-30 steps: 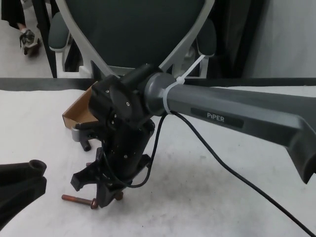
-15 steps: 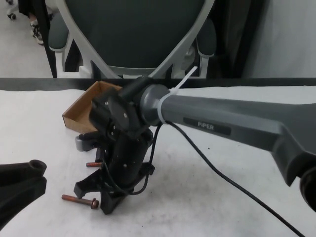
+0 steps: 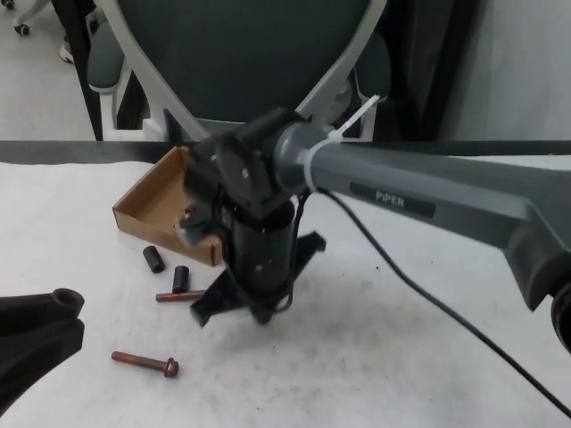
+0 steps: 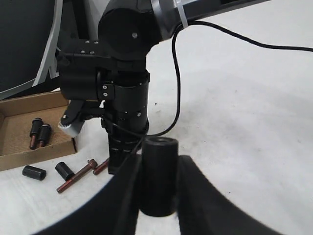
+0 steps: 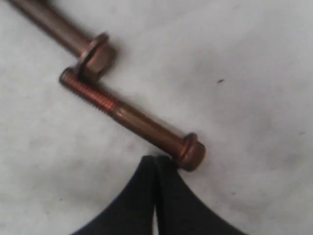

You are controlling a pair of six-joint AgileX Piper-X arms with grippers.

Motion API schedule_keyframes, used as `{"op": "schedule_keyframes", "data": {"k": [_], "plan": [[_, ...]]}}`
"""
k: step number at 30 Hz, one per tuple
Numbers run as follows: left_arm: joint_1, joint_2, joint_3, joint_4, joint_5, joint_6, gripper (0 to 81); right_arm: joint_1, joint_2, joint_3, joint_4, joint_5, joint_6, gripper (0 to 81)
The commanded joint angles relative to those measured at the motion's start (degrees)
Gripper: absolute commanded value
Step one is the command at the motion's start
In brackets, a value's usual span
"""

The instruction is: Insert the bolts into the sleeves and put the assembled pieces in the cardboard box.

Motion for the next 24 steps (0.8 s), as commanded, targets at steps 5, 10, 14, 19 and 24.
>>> {"op": "schedule_keyframes", "data": {"k": [5, 10, 14, 19, 24], "plan": [[-0.1, -0.4, 0.1, -1.1, 0.1, 0.1, 0.8, -0.1, -1.5, -7.3, -1.6, 1.4, -1.7, 0.3], [-0.1, -0.4, 0.1, -1.1, 0.1, 0.1, 0.8, 0.2, -1.5, -9.8, -1.0, -3.0, -1.7, 0.3], [-0.1, -0.4, 0.1, -1.1, 0.1, 0.1, 0.8, 0.6, -1.5, -9.8, 0.2, -3.1, -1.6, 0.3], [-0.1, -0.4, 0.1, -1.1, 0.1, 0.1, 0.8, 0.7, -1.5, -9.5, -0.3, -3.1, 1.4, 0.3], [-0.1, -0.4, 0.1, -1.1, 0.1, 0.1, 0.8, 0.0, -1.5, -9.2, -0.2, -3.1, 1.2, 0.3]]}}
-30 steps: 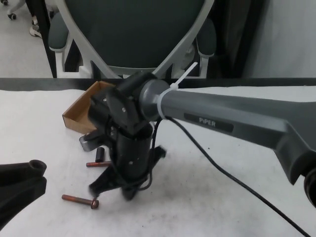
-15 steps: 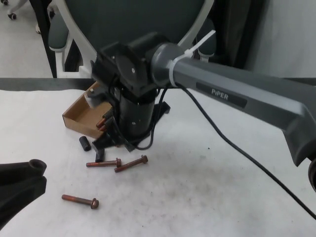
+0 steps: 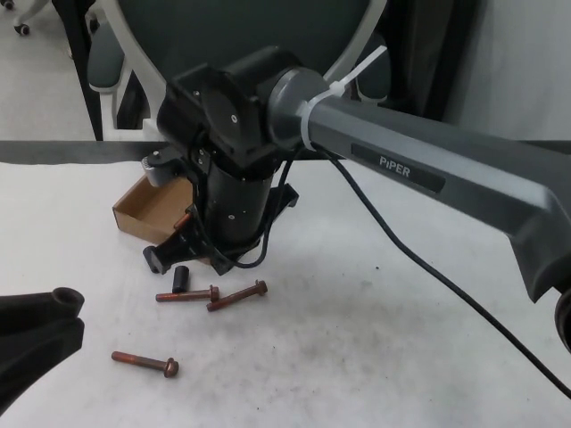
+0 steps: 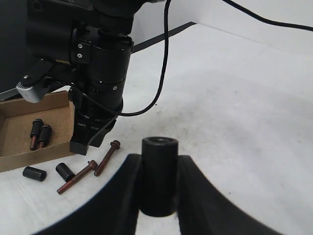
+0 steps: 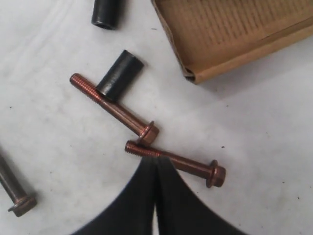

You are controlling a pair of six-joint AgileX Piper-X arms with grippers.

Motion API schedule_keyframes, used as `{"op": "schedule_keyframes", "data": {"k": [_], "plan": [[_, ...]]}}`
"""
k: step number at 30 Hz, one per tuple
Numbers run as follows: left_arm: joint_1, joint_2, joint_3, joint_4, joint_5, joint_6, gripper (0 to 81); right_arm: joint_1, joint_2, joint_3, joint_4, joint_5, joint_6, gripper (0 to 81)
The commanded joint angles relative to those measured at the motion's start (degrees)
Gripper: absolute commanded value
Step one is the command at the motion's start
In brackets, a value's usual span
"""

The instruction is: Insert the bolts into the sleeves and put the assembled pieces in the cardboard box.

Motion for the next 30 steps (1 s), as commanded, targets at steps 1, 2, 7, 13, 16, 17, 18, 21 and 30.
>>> {"op": "schedule_keyframes", "data": {"k": [1, 2, 7, 13, 16, 17, 18, 21, 30], "plan": [[-0.1, -0.4, 0.1, -1.0, 0.1, 0.1, 0.8, -0.8, -1.1, 0.2, 0.9, -0.5, 0.3, 0.3], [-0.1, -0.4, 0.1, -1.0, 0.1, 0.1, 0.8, -1.1, -1.1, 0.4, 2.2, -0.5, 0.3, 0.3], [-0.1, -0.4, 0.1, -1.0, 0.1, 0.8, 0.8, -3.0, -1.1, 2.6, 8.5, -0.5, 0.3, 0.3], [-0.1, -0.4, 0.1, -1.0, 0.1, 1.8, 0.8, -4.6, -1.1, 5.8, 8.2, -2.0, 0.3, 0.3], [-0.1, -0.4, 0.1, -1.0, 0.1, 1.8, 0.8, -4.6, -1.0, 6.0, 6.1, -2.4, 0.4, 0.3], [-0.1, -0.4, 0.1, -1.0, 0.1, 1.8, 0.8, -4.6, -1.0, 6.0, 5.3, -2.6, 0.4, 0.3], [-0.1, -0.4, 0.1, -1.0, 0.1, 1.8, 0.8, -4.6, -1.0, 6.0, 4.5, -3.1, 0.4, 0.3], [-0.1, -0.4, 0.1, -1.0, 0.1, 1.8, 0.8, -4.6, -0.7, 6.0, 3.2, -3.9, 1.3, 0.3], [-0.1, -0.4, 0.1, -1.0, 0.1, 1.8, 0.8, -4.6, 2.3, 6.0, 2.0, -3.9, 1.3, 0.3]]}}
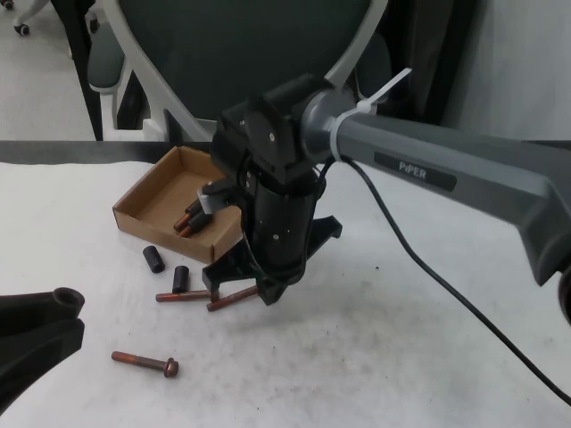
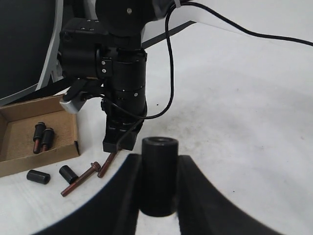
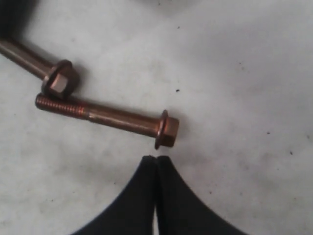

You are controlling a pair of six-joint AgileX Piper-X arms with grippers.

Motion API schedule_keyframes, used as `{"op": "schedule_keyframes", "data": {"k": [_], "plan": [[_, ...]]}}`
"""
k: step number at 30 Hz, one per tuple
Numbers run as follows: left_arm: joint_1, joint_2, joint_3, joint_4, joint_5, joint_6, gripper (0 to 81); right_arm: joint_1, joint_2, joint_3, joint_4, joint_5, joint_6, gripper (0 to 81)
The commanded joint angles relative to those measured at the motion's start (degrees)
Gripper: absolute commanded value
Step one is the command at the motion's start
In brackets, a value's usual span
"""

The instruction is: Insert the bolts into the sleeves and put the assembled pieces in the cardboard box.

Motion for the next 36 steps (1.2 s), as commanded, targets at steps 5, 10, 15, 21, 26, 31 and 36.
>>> {"op": "schedule_keyframes", "data": {"k": [5, 10, 15, 21, 26, 31, 36], "plan": [[-0.1, -0.4, 0.1, -1.0, 0.1, 0.1, 0.8, -0.1, 1.3, -0.1, -5.1, -0.2, 0.4, 0.3], [-0.1, -0.4, 0.1, -1.0, 0.1, 0.1, 0.8, -0.1, 1.3, -0.6, -9.0, 1.9, 0.4, 0.3], [-0.1, -0.4, 0.1, -1.0, 0.1, 0.1, 0.8, -0.1, 1.3, -2.4, -9.1, 2.9, 0.4, 0.3], [-0.1, -0.4, 0.1, -1.0, 0.1, 0.1, 0.8, -0.1, 1.3, -5.8, -2.0, 2.9, 1.3, 0.3], [-0.1, -0.4, 0.1, -1.0, 0.1, 0.1, 0.8, -0.1, 1.3, -9.1, 1.9, 2.7, 2.1, 0.3], [-0.1, -0.4, 0.1, 0.7, -8.5, 0.6, 0.8, -0.1, 1.3, -10.6, 3.1, -0.9, 7.3, 0.3], [-0.1, -0.4, 0.1, 1.1, -10.7, 10.0, 0.8, -0.1, 1.3, -10.4, 2.9, -4.7, 12.3, 0.3]]}}
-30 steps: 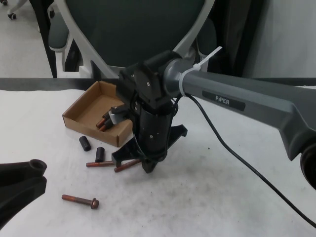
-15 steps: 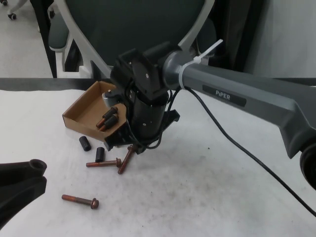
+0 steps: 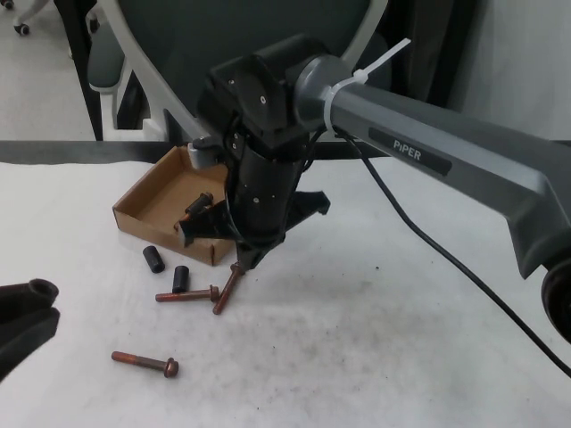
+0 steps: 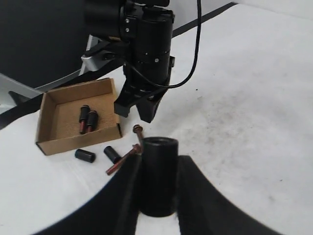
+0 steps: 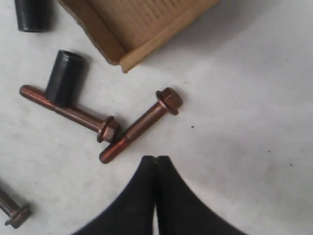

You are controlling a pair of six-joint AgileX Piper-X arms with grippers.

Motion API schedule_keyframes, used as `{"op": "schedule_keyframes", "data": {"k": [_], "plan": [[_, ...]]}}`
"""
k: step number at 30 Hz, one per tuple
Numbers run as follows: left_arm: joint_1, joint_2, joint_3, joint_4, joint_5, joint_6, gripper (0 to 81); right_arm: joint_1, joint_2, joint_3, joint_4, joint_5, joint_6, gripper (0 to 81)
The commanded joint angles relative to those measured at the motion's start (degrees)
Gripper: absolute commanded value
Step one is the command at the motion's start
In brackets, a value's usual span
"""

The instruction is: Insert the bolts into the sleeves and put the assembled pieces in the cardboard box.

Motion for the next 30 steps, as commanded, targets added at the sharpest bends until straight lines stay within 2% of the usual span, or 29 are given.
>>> {"op": "schedule_keyframes", "data": {"k": [1, 8, 15, 18, 21, 24, 30], "plan": [[-0.1, -0.4, 0.1, -0.3, -1.2, 6.5, 0.8, -0.1, -0.3, -0.4, -0.2, -2.2, 3.0, 0.3], [-0.1, -0.4, 0.1, -0.3, -1.2, 23.2, 0.8, -0.1, -0.3, -0.4, -3.0, -5.7, 9.7, 0.2], [-0.1, -0.4, 1.3, 0.9, -1.2, 19.7, 0.8, -0.1, -0.3, -0.4, -4.6, -6.5, 12.5, 1.5], [-0.1, -0.4, 2.1, 2.7, -1.2, 18.7, 0.8, -0.1, -0.3, -0.3, -4.6, -6.5, 14.2, 12.0], [-0.1, -0.4, 2.1, 3.7, -1.2, 18.4, 0.8, -0.1, 0.1, -0.3, -4.6, -6.5, 16.7, 31.6], [-0.1, -0.4, 2.1, 3.7, -1.2, 15.8, 0.8, -0.1, 0.4, -0.1, -4.6, -5.4, 20.2, 46.7], [-0.1, -0.4, 2.1, 3.7, -0.3, 8.6, 0.8, -0.1, 2.3, -0.1, -4.8, -5.5, 23.6, 43.8]]}}
